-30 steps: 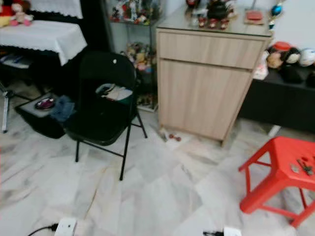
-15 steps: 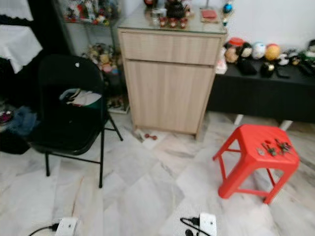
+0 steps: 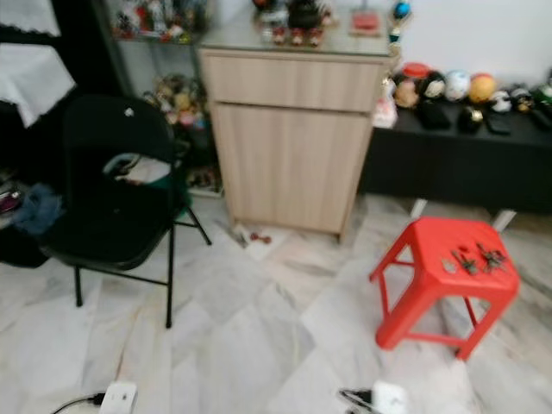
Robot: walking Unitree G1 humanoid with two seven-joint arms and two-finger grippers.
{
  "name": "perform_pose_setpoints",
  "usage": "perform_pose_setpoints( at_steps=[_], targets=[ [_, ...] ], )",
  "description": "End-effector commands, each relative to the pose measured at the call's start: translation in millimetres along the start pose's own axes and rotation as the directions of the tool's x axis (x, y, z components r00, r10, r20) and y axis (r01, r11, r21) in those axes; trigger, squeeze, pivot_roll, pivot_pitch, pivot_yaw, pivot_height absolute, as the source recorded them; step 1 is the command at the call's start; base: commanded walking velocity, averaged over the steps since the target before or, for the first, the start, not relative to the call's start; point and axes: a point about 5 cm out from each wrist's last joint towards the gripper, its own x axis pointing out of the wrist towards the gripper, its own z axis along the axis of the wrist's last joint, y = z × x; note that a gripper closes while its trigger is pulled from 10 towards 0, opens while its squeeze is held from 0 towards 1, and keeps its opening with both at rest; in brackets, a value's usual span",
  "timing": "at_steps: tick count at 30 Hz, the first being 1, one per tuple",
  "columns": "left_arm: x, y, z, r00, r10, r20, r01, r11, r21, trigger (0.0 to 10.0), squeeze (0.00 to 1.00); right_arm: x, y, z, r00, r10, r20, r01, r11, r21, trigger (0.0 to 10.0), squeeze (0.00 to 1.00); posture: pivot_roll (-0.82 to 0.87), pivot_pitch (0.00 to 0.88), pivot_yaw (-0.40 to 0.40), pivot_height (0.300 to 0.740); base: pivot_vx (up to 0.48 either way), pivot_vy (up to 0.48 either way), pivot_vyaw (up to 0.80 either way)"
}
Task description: Hang keys on a hook
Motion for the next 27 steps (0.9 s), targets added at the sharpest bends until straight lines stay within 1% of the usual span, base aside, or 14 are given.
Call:
perform_pose_setpoints(
  at_steps=[1, 6, 9, 10, 12, 14, 17, 21, 22, 23, 25, 26, 27],
  targets=[
    [-0.7, 1.6, -4, 1.000, 0.006, -0.016, -0.006, 1.000, 0.003, 10.0, 0.00, -2.5, -10.2, -2, 0.999, -0.041, -0.001, 0.041, 0.999, -0.005, 10.0, 0.00, 0.03, 0.034, 0.013, 0.740, 0.000, -0.304, -0.79],
    [-0.5, 0.9, -3, 1.000, 0.007, -0.013, -0.007, 1.000, 0.000, 10.0, 0.00, -2.1, -8.9, -2, 0.999, -0.039, -0.001, 0.039, 0.999, -0.010, 10.0, 0.00, 0.03, 0.030, 0.009, 0.740, 0.000, -0.305, -0.79],
    [-0.4, 0.8, -3, 1.000, 0.007, -0.011, -0.007, 1.000, -0.003, 10.0, 0.00, -6.2, -28.5, 2, 0.998, -0.059, 0.005, 0.059, 0.998, -0.013, 10.0, 0.00, 0.03, 0.029, 0.007, 0.740, 0.000, -0.304, -0.79],
    [-0.4, 1.0, -3, 1.000, 0.008, -0.011, -0.008, 1.000, -0.003, 10.0, 0.00, -8.7, -39.7, 7, 0.997, -0.070, 0.012, 0.070, 0.997, -0.013, 10.0, 0.00, 0.03, 0.029, 0.006, 0.740, 0.000, -0.307, -0.79],
    [-0.6, 1.7, -3, 1.000, 0.011, -0.011, -0.011, 1.000, -0.005, 10.0, 0.00, -10.8, -47.9, 10, 0.997, -0.076, 0.020, 0.077, 0.997, -0.015, 10.0, 0.00, 0.03, 0.027, 0.004, 0.740, 0.000, -0.306, -0.73],
    [-0.8, 2.5, -3, 1.000, 0.012, -0.011, -0.012, 1.000, -0.007, 10.0, 0.00, -11.9, -51.8, 12, 0.997, -0.075, 0.027, 0.076, 0.997, -0.025, 10.0, 0.00, 0.03, 0.028, 0.002, 0.740, 0.000, -0.304, -0.34],
    [-1.1, 4.0, -4, 1.000, 0.015, -0.010, -0.016, 1.000, -0.012, 10.0, 0.00, -11.3, -48.9, 12, 0.997, -0.063, 0.032, 0.065, 0.997, -0.044, 10.0, 0.00, 0.04, 0.027, 0.000, 0.740, 0.000, -0.299, 0.00],
    [-1.6, 6.5, -4, 1.000, 0.020, -0.010, -0.020, 1.000, -0.015, 10.0, 0.00, -10.2, -46.0, 15, 0.997, -0.053, 0.052, 0.055, 0.998, -0.035, 10.0, 0.00, 0.04, 0.030, 0.001, 0.740, 0.000, -0.315, 0.00],
    [-1.8, 7.2, -5, 1.000, 0.021, -0.010, -0.021, 1.000, -0.016, 10.0, 0.00, -9.6, -44.9, 16, 0.997, -0.051, 0.053, 0.053, 0.998, -0.044, 10.0, 0.00, 0.04, 0.029, 0.001, 0.740, 0.000, -0.401, 0.00],
    [-2.1, 8.4, -5, 1.000, 0.023, -0.011, -0.023, 1.000, -0.015, 10.0, 0.00, -8.2, -42.3, 19, 0.997, -0.053, 0.057, 0.057, 0.995, -0.077, 10.0, 0.00, 0.04, 0.030, 0.003, 0.740, 0.000, -0.401, 0.00],
    [-2.1, 8.8, -5, 1.000, 0.024, -0.012, -0.025, 1.000, -0.015, 10.0, 0.00, -7.4, -40.6, 21, 0.997, -0.056, 0.060, 0.062, 0.993, -0.096, 10.0, 0.00, 0.04, 0.030, 0.002, 0.740, 0.000, -0.401, 0.00],
    [-2.2, 9.1, -5, 1.000, 0.025, -0.012, -0.025, 1.000, -0.015, 10.0, 0.00, -6.3, -37.4, 22, 0.996, -0.057, 0.065, 0.063, 0.993, -0.101, 10.0, 0.00, 0.04, 0.029, 0.002, 0.740, 0.000, -0.401, 0.80],
    [-2.3, 9.3, -5, 1.000, 0.025, -0.012, -0.025, 1.000, -0.015, 10.0, 0.00, -3.5, -28.7, 22, 0.996, -0.054, 0.066, 0.061, 0.993, -0.103, 10.0, 0.00, 0.04, 0.029, 0.002, 0.740, 0.000, -0.401, 0.80]
  ],
)
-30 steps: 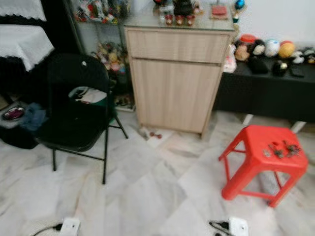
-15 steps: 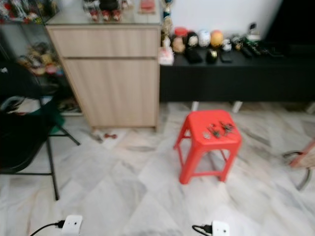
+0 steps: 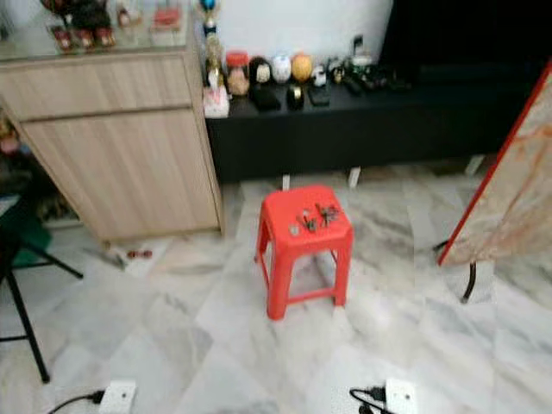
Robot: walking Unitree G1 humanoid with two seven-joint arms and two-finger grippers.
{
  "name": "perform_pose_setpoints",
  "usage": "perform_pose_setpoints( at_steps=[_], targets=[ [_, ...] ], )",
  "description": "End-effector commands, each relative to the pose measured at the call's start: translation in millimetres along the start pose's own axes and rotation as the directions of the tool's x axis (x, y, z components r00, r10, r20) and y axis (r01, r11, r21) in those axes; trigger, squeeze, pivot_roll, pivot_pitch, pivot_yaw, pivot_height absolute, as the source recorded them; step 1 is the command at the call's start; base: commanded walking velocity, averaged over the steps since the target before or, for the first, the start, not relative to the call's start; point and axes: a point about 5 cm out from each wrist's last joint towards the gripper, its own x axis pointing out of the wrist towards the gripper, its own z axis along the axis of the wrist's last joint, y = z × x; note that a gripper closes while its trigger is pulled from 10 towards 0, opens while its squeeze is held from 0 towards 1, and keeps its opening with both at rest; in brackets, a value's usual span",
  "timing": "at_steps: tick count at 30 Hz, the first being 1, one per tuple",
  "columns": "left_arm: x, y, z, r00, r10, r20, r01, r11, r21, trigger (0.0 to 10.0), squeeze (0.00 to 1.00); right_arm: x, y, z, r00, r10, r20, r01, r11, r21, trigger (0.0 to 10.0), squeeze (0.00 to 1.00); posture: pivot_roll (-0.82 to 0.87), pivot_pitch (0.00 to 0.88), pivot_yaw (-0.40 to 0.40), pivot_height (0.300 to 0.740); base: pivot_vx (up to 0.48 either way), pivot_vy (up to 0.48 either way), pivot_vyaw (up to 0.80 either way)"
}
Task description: Hang keys on a hook
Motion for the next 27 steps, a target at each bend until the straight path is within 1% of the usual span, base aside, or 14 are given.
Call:
perform_pose_setpoints(
  at_steps=[1, 2, 3, 4, 6, 8, 9, 12, 21, 23, 25, 27],
  targets=[
    [-1.0, -2.3, -8, 1.000, -0.007, -0.029, 0.007, 1.000, -0.011, 10.0, 0.00, 5.0, 21.2, 5, 1.000, 0.013, 0.015, -0.013, 1.000, -0.017, 10.0, 0.00, 0.04, 0.030, 0.002, 0.740, 0.000, -0.405, 0.80],
    [-1.0, -2.4, -8, 1.000, -0.007, -0.029, 0.007, 1.000, -0.011, 10.0, 0.00, 5.9, 29.3, 4, 1.000, 0.022, 0.013, -0.022, 1.000, -0.018, 10.0, 0.00, 0.04, 0.032, 0.003, 0.740, 0.000, -0.401, 0.80],
    [-1.0, -2.4, -8, 1.000, -0.007, -0.029, 0.007, 1.000, -0.011, 10.0, 0.00, 5.9, 29.3, 4, 1.000, 0.022, 0.013, -0.022, 1.000, -0.018, 10.0, 0.00, 0.04, 0.032, 0.003, 0.740, 0.000, -0.401, 0.80],
    [-0.7, -3.6, -8, 1.000, -0.009, -0.029, 0.008, 1.000, -0.010, 10.0, 0.00, 6.1, 33.8, 2, 1.000, 0.028, 0.013, -0.027, 0.999, -0.017, 10.0, 0.00, 0.04, 0.033, 0.004, 0.740, 0.000, -0.401, 0.80],
    [-0.6, -4.4, -8, 1.000, -0.009, -0.030, 0.009, 1.000, -0.010, 10.0, 0.00, 6.0, 35.5, 1, 0.999, 0.030, 0.013, -0.030, 0.999, -0.017, 10.0, 0.00, 0.04, 0.033, 0.004, 0.740, 0.000, -0.401, 0.80],
    [-0.3, -6.1, -8, 0.999, -0.012, -0.030, 0.012, 1.000, -0.008, 10.0, 0.00, 4.8, 37.8, -4, 0.999, 0.033, 0.008, -0.034, 0.999, 0.020, 10.0, 0.00, 0.04, 0.035, 0.007, 0.740, 0.000, -0.405, 0.00],
    [-0.2, -6.4, -7, 0.999, -0.012, -0.030, 0.012, 1.000, -0.008, 10.0, 0.00, 4.2, 37.6, -6, 0.999, 0.035, 0.006, -0.035, 0.999, 0.023, 10.0, 0.00, 0.04, 0.036, 0.007, 0.740, 0.000, -0.401, 0.00],
    [0.0, -7.1, -7, 0.999, -0.013, -0.030, 0.012, 1.000, -0.005, 10.0, 0.00, 2.3, 35.5, -11, 0.999, 0.044, 0.007, -0.044, 0.999, 0.020, 10.0, 0.00, 0.04, 0.037, 0.007, 0.740, 0.000, -0.350, 0.00],
    [0.2, -5.8, -5, 1.000, -0.002, -0.015, 0.002, 1.000, -0.004, 10.0, 0.00, 0.4, 31.5, -15, 0.999, 0.031, 0.011, -0.031, 0.999, 0.033, 10.0, 0.00, 0.03, 0.040, 0.011, 0.740, 0.000, 0.000, 0.00],
    [0.0, -4.9, -5, 1.000, -0.011, -0.019, 0.011, 1.000, -0.024, 10.0, 0.00, -0.1, 23.6, -13, 1.000, 0.023, 0.013, -0.024, 0.999, 0.039, 10.0, 0.00, 0.03, 0.040, 0.011, 0.740, 0.000, 0.000, 0.00],
    [-0.1, -3.9, -5, 1.000, -0.011, -0.016, 0.010, 0.999, -0.030, 10.0, 0.00, -0.4, 18.1, -11, 1.000, 0.018, 0.014, -0.019, 0.999, 0.041, 10.0, 0.00, 0.03, 0.041, 0.009, 0.740, 0.000, 0.000, 0.00],
    [-0.2, -2.9, -4, 1.000, -0.012, -0.015, 0.011, 1.000, -0.028, 10.0, 0.00, -0.9, 12.6, -10, 1.000, 0.012, 0.014, -0.013, 0.999, 0.040, 10.0, 0.00, 0.03, 0.040, 0.009, 0.740, 0.266, 0.000, 0.00]
  ],
)
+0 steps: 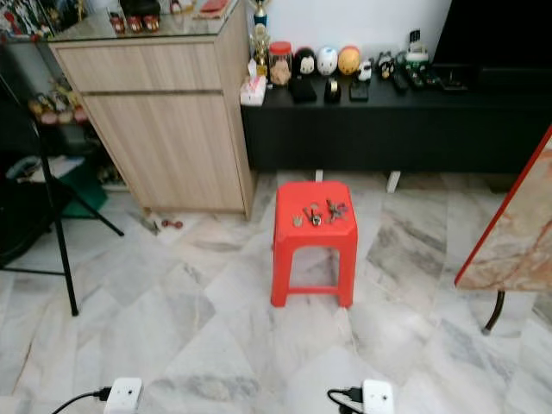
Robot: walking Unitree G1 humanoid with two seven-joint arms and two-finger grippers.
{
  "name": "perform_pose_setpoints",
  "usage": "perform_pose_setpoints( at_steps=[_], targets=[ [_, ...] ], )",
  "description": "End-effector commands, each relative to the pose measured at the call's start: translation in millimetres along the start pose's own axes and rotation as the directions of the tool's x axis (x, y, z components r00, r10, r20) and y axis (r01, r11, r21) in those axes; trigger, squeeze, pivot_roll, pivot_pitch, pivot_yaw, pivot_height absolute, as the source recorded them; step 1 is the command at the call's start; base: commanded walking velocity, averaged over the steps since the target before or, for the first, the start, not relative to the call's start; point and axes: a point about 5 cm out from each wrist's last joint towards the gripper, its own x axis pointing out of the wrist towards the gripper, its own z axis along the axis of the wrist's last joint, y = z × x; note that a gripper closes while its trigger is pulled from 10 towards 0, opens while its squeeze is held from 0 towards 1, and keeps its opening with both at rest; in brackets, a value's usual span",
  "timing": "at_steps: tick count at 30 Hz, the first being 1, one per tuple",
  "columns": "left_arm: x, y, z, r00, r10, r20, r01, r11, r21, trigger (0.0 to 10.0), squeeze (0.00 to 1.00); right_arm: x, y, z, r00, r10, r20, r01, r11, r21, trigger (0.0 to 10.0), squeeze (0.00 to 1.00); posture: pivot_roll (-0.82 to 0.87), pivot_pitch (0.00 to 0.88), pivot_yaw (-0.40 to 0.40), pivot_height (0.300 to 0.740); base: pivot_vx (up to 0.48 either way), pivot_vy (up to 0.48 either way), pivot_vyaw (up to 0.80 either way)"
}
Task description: Hang keys on a hook
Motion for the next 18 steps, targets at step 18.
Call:
perform_pose_setpoints(
  at_steps=[18],
  targets=[
    [-2.0, 7.2, -6, 1.000, 0.008, -0.022, -0.009, 1.000, -0.019, 10.0, 0.00, 8.0, 21.8, 11, 1.000, 0.016, -0.016, -0.016, 1.000, 0.011, 10.0, 0.00, 0.03, 0.037, 0.005, 0.740, 0.327, 0.000, 0.00]
  ],
)
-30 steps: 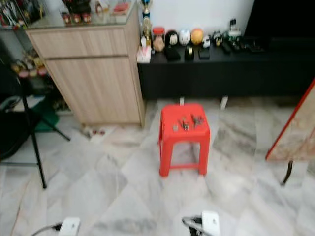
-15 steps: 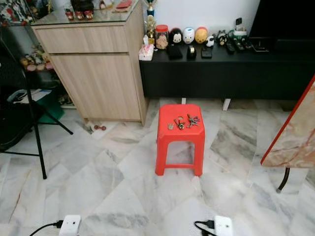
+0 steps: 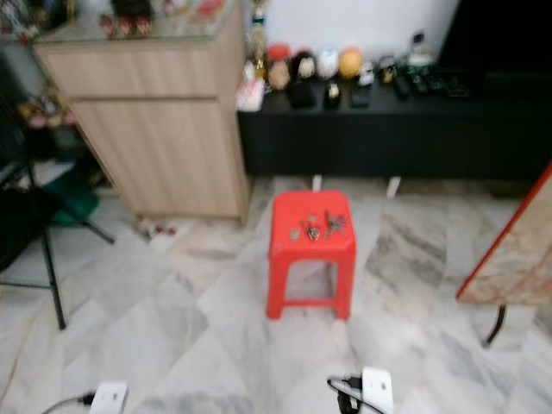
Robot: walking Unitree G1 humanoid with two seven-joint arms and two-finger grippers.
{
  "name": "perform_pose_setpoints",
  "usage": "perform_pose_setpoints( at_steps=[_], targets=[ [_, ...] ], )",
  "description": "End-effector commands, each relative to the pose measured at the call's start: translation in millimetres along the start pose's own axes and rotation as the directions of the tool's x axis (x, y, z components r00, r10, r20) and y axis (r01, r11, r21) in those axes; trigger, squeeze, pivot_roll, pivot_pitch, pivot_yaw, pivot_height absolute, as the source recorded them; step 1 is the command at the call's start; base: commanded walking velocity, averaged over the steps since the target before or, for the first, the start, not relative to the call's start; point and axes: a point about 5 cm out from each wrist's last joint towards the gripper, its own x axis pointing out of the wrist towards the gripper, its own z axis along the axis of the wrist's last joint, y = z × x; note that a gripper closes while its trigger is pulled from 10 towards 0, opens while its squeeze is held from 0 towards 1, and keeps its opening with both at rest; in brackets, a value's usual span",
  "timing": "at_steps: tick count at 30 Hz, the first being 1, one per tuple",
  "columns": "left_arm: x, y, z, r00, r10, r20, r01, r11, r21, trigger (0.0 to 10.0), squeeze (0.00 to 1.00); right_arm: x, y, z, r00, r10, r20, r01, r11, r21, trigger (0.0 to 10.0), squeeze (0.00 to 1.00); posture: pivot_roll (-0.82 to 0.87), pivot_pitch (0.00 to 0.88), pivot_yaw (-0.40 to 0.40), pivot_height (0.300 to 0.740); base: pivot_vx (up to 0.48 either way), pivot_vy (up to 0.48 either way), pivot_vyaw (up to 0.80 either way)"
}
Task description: Hang keys on a hook
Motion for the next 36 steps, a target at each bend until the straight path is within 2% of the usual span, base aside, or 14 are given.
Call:
perform_pose_setpoints(
  at_steps=[1, 9, 11, 14, 16, 18, 22, 27, 29, 31, 34, 36],
  targets=[
    [-2.5, 6.0, -10, 0.999, 0.016, -0.033, -0.017, 1.000, -0.008, 10.0, 0.00, 3.6, 9.7, 10, 1.000, 0.015, 0.018, -0.014, 1.000, -0.013, 10.0, 0.00, 0.03, 0.036, 0.006, 0.740, 0.371, 0.000, 0.00],
    [-2.0, 3.9, -9, 0.999, 0.013, -0.032, -0.013, 1.000, -0.008, 10.0, 0.00, 4.4, 12.3, 14, 0.999, 0.022, 0.036, -0.021, 1.000, -0.011, 10.0, 0.00, 0.03, 0.037, 0.007, 0.740, 0.373, 0.000, 0.00],
    [-2.0, 3.6, -9, 0.999, 0.012, -0.033, -0.012, 1.000, -0.009, 10.0, 0.00, 2.5, 2.9, 14, 0.999, 0.015, 0.050, -0.013, 0.999, -0.042, 10.0, 0.00, 0.03, 0.038, 0.008, 0.740, 0.368, 0.000, 0.00],
    [-2.0, 3.7, -9, 0.999, 0.012, -0.032, -0.013, 1.000, -0.009, 10.0, 0.00, 1.5, -1.2, 14, 0.998, 0.012, 0.057, -0.009, 0.998, -0.057, 10.0, 0.00, 0.03, 0.038, 0.008, 0.740, 0.368, 0.000, 0.00],
    [-2.1, 3.9, -10, 0.999, 0.013, -0.033, -0.013, 1.000, -0.009, 10.0, 0.00, -2.5, -15.7, 9, 0.998, 0.002, 0.056, 0.001, 0.999, -0.044, 10.0, 0.00, 0.03, 0.039, 0.007, 0.740, 0.369, 0.000, 0.80],
    [-2.1, 3.9, -10, 0.999, 0.013, -0.033, -0.013, 1.000, -0.009, 10.0, 0.00, -2.5, -15.7, 9, 0.998, 0.002, 0.056, 0.001, 0.999, -0.044, 10.0, 0.00, 0.03, 0.039, 0.007, 0.740, 0.371, 0.000, 0.80],
    [-2.4, 4.5, -11, 0.999, 0.013, -0.035, -0.013, 1.000, -0.009, 10.0, 0.00, -7.3, -28.0, 1, 0.999, -0.013, 0.048, 0.014, 1.000, -0.009, 10.0, 0.00, 0.03, 0.038, 0.008, 0.740, 0.370, 0.000, 0.27],
    [-2.6, 4.9, -11, 0.999, 0.013, -0.035, -0.013, 1.000, -0.008, 10.0, 0.00, -5.8, -24.0, 2, 0.999, -0.015, 0.046, 0.015, 1.000, 0.004, 10.0, 0.00, 0.03, 0.037, 0.008, 0.740, 0.375, 0.000, 0.00],
    [-2.5, 4.9, -11, 0.999, 0.013, -0.036, -0.013, 1.000, -0.007, 10.0, 0.00, -1.8, -11.8, 6, 0.999, -0.011, 0.046, 0.010, 1.000, 0.007, 10.0, 0.00, 0.03, 0.033, 0.010, 0.740, 0.377, 0.000, 0.00],
    [-2.5, 4.9, -11, 0.999, 0.013, -0.036, -0.013, 1.000, -0.007, 10.0, 0.00, -1.8, -11.8, 6, 0.999, -0.011, 0.046, 0.010, 1.000, 0.007, 10.0, 0.00, 0.03, 0.033, 0.010, 0.740, 0.379, 0.000, 0.00],
    [-2.4, 4.6, -10, 0.999, 0.012, -0.035, -0.012, 1.000, -0.004, 10.0, 0.00, 1.6, 3.7, 9, 0.999, -0.010, 0.053, 0.010, 1.000, 0.008, 10.0, 0.00, 0.02, 0.026, 0.012, 0.740, 0.377, 0.000, 0.00],
    [-2.2, 4.7, -9, 0.999, 0.016, -0.032, -0.016, 1.000, 0.003, 10.0, 0.00, 1.7, 6.6, 9, 0.998, -0.012, 0.069, 0.011, 1.000, 0.009, 10.0, 0.00, 0.02, 0.019, 0.015, 0.740, 0.189, 0.000, 0.00]
  ],
)
